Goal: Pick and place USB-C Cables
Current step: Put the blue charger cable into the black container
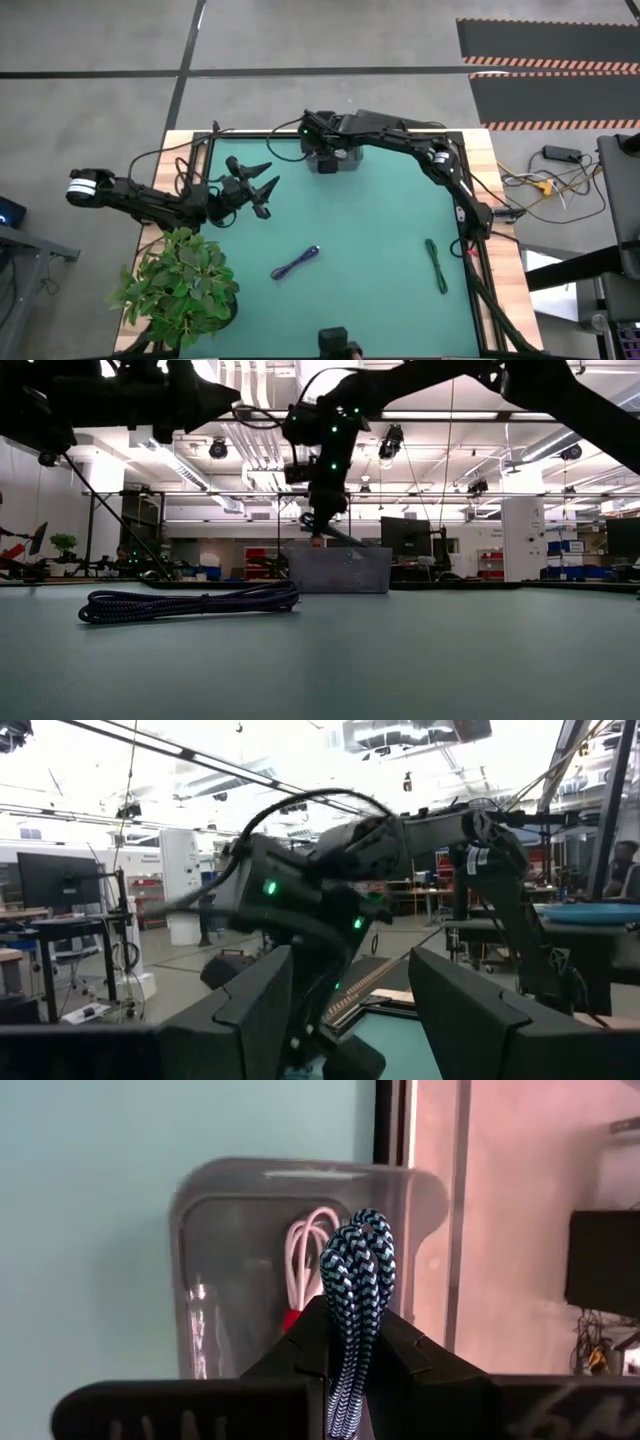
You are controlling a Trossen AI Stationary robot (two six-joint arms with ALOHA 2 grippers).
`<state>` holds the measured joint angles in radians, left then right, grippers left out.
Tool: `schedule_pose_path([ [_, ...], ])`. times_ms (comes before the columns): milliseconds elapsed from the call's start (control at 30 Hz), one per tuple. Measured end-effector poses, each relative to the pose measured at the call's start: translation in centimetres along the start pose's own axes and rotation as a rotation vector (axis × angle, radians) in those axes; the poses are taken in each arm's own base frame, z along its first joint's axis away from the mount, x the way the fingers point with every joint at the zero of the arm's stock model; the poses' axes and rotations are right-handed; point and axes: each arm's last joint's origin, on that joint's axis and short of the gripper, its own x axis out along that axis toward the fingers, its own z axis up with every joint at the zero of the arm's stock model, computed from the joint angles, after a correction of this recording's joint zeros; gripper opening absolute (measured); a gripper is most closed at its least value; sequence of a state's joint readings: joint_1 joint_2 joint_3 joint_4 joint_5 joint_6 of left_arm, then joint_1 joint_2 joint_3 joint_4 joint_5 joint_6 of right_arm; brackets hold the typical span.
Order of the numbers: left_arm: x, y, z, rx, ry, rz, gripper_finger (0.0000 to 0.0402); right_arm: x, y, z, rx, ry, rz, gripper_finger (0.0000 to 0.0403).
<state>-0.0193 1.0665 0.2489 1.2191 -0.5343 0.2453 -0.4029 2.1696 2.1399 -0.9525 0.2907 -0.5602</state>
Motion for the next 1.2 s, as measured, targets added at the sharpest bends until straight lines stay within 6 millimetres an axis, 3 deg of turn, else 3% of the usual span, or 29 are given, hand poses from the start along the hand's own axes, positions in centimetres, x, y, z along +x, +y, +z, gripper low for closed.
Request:
schedule_pose_path([
  [233, -0.2, 0.1, -0.3, 0.011, 0.013, -0.001, 0.0187, 1.1, -0.5, -0.2, 0.032, 0.000, -0.006, 0.0023],
  [633, -1.0, 0.6, -1.0, 0.028, 0.046, 0.071, 0.0187, 4.6, -0.2, -0.8, 0.008, 0.043, 0.019, 0.0023],
  [1200, -1.1, 0.7, -0.8, 0.089, 0.030, 0.081, 0.0187, 4.9, 0.0, -1.0, 0.007, 0.060, 0.030, 0.0034],
])
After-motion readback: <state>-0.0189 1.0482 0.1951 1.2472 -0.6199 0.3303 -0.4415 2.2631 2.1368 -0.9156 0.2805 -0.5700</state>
